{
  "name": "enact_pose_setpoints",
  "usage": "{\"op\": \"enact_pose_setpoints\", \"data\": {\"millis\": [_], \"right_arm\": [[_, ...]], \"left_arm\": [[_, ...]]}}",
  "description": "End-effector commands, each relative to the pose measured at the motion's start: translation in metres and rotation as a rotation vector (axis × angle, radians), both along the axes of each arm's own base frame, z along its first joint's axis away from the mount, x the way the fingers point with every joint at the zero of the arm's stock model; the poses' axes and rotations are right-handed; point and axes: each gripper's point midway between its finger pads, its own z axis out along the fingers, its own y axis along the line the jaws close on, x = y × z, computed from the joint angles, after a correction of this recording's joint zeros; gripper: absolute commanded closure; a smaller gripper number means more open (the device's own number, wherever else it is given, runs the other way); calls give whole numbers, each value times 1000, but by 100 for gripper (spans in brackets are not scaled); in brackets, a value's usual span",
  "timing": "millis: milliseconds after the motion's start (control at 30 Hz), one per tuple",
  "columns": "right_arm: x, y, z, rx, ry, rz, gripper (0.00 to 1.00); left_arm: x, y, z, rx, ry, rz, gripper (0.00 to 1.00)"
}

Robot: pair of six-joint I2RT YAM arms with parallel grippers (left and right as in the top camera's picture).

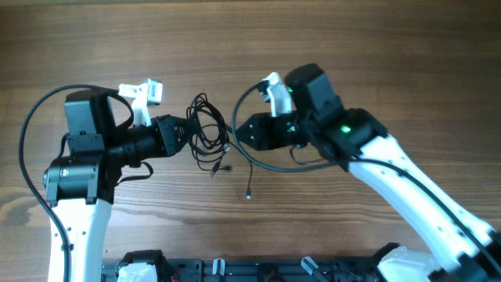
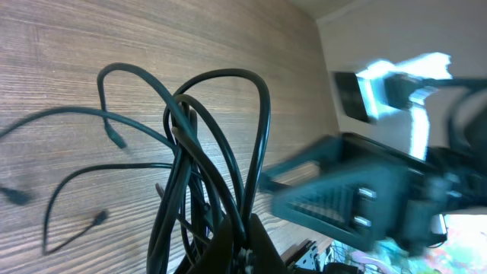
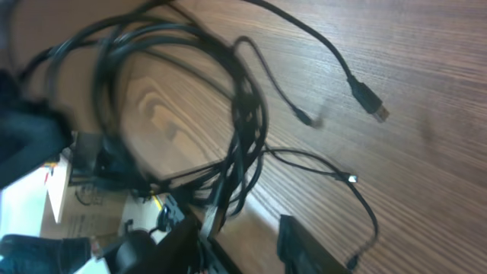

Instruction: Untangle cables

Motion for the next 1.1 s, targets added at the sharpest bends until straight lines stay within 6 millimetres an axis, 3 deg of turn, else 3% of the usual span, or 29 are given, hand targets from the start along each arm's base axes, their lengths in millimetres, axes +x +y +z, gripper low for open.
{"op": "enact_pose_setpoints", "data": {"millis": [0,167,333,533,600,667,733,800,867,967,1067], "right_arm": [[6,25,-23,5,46,26,66],[30,36,-43,0,63,-69,66],[42,42,-56,2,86,-115,67],[33,57,-13,179,23,36,68],[32,58,-8,195,12,57,67],[31,57,-22,147,40,30,67],[32,54,-49,57,85,-31,68],[39,30,-96,-121,204,-234,85],[47,-4,-126,-268,265,-399,87],[58,-53,-142,-398,274,-481,90],[60,-71,-141,-384,283,-383,96]], "left_arm": [[-1,-2,11,-23,-20,-9,96],[-7,-12,14,-52,-17,-54,96],[-12,-23,15,-63,-1,-86,96],[-12,-26,15,-60,-7,-94,96],[-11,-26,17,-66,-10,-89,96],[-9,-27,20,-81,-15,-87,96],[-8,-29,24,-102,-18,-89,96],[-10,-32,31,-125,-41,-111,96],[-10,-28,36,-122,-61,-98,96],[-8,-10,44,-101,-108,-21,96],[-3,17,48,-58,-143,97,96]]}}
